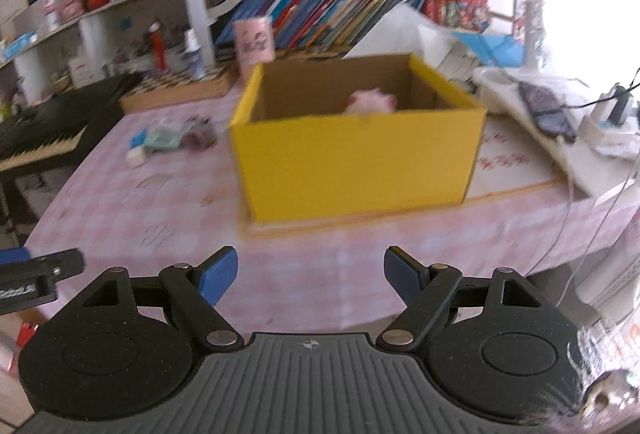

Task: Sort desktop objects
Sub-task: 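Withdraw both tools from the box back over the table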

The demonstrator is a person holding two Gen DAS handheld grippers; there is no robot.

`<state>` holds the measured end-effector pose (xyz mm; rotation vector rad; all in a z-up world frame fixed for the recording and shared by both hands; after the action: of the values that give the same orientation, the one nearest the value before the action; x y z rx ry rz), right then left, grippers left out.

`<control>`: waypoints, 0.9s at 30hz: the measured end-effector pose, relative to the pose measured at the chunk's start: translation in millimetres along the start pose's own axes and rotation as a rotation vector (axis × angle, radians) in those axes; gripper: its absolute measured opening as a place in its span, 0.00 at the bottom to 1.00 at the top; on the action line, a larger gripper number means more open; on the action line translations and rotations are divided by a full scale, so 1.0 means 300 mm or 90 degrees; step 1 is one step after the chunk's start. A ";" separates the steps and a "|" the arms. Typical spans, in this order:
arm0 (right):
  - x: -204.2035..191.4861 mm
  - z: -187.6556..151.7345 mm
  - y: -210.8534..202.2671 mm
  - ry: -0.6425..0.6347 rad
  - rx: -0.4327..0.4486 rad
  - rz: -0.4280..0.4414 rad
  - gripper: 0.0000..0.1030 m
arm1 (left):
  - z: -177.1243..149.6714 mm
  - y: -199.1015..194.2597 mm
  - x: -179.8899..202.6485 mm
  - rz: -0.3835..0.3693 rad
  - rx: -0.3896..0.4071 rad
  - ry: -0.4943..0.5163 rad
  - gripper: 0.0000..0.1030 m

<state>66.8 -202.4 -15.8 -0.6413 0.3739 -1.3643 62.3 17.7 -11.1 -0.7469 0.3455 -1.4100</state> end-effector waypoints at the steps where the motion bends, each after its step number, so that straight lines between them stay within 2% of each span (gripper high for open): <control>1: -0.017 -0.008 -0.003 -0.002 -0.006 0.007 0.77 | -0.009 -0.006 -0.008 0.000 -0.004 0.002 0.74; 10: -0.118 -0.050 -0.032 -0.011 -0.026 0.042 0.78 | -0.050 -0.061 -0.081 0.001 -0.014 0.003 0.74; 19: -0.191 -0.050 -0.039 -0.041 -0.029 0.069 0.78 | -0.063 -0.079 -0.138 0.014 -0.022 -0.016 0.74; 27: -0.269 -0.039 -0.025 -0.080 -0.033 0.116 0.78 | -0.071 -0.088 -0.183 0.036 -0.029 -0.026 0.75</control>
<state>39.1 -126.4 -29.5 -0.7149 0.3583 -1.1373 19.9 65.5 -20.9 -0.7965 0.3652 -1.3360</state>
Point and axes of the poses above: each gripper's, at about its wrist camera, not at the fingertips, and y roughly the way its jaws point, x to its right, z to its top, the point moved 1 cm from there along y, roughly the way its jaws point, and after that the axes turned 15 degrees about -y, right-handed, at the moved point
